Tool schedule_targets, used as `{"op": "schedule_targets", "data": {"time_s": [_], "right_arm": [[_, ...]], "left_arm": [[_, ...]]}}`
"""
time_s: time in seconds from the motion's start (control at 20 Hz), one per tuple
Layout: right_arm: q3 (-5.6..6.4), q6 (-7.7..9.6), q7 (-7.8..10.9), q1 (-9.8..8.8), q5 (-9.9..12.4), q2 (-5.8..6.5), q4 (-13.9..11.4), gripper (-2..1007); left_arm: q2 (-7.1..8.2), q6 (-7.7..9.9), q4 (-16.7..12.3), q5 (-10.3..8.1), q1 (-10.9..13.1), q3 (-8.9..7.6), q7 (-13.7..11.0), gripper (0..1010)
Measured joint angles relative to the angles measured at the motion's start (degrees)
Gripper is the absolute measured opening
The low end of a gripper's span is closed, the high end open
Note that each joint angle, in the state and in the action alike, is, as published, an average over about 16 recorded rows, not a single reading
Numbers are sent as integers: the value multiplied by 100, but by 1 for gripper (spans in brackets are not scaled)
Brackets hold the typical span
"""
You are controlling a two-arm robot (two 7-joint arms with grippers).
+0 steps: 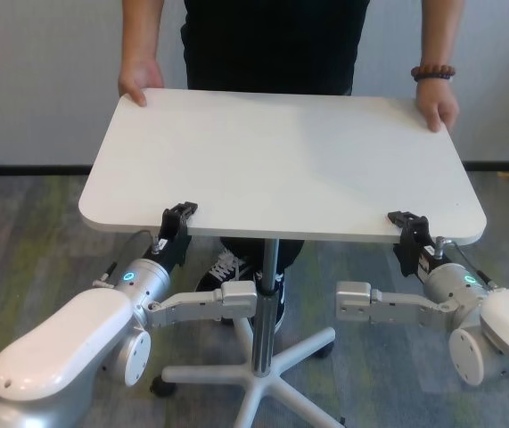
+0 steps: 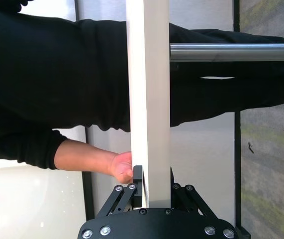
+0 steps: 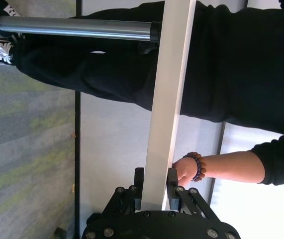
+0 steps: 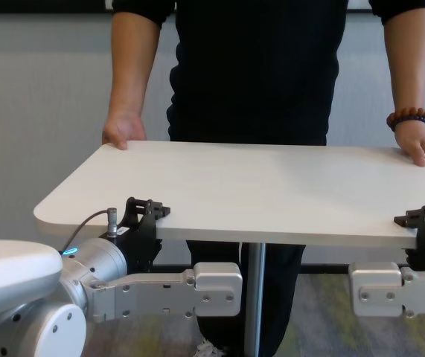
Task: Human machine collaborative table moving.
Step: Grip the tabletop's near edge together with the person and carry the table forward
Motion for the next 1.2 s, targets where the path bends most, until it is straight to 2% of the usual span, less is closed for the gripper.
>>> {"op": "schedule_targets", "data": {"time_s": [0.6,1.2], "right_arm": [[-29,52,-44,10,-27,-15,37,242],[-31,45,-40,12,-32,-11,44,242]], "left_arm": [[8,101,-53,-14,74,-15,111,254],[13,82,-52,-9,55,-17,82,256]]}}
